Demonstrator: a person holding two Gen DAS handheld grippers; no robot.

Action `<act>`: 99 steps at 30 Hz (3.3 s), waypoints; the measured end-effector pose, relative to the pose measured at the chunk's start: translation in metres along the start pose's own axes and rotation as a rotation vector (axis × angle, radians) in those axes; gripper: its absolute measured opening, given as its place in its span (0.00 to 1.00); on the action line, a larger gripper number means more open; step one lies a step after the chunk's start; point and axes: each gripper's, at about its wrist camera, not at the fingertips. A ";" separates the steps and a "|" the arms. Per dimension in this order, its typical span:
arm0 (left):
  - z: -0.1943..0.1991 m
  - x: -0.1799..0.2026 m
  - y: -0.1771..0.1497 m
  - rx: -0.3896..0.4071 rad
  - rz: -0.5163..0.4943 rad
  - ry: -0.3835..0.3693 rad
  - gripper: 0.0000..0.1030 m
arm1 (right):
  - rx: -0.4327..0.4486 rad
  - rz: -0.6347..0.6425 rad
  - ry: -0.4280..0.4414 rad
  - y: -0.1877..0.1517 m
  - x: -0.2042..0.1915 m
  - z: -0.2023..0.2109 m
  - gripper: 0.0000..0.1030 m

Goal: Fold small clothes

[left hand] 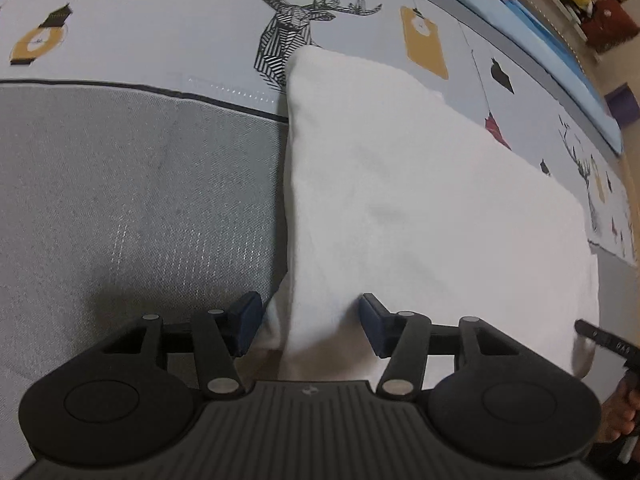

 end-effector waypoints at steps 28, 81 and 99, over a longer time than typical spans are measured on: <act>-0.004 0.013 -0.004 0.013 -0.078 -0.002 0.22 | 0.231 -0.068 -0.040 0.005 0.023 0.044 0.42; 0.068 0.117 -0.023 0.243 -0.218 -0.006 0.14 | 0.372 0.009 -0.085 -0.020 0.013 0.081 0.41; 0.048 0.255 -0.047 0.238 -0.378 -0.413 0.37 | 0.368 -0.018 -0.094 -0.016 0.013 0.080 0.41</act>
Point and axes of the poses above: each gripper's, at about its wrist camera, not at the fingertips, and z roughly against the way its jaws point, x to its right, y to its top, and after that the axes turned 10 degrees about -x, right-handed
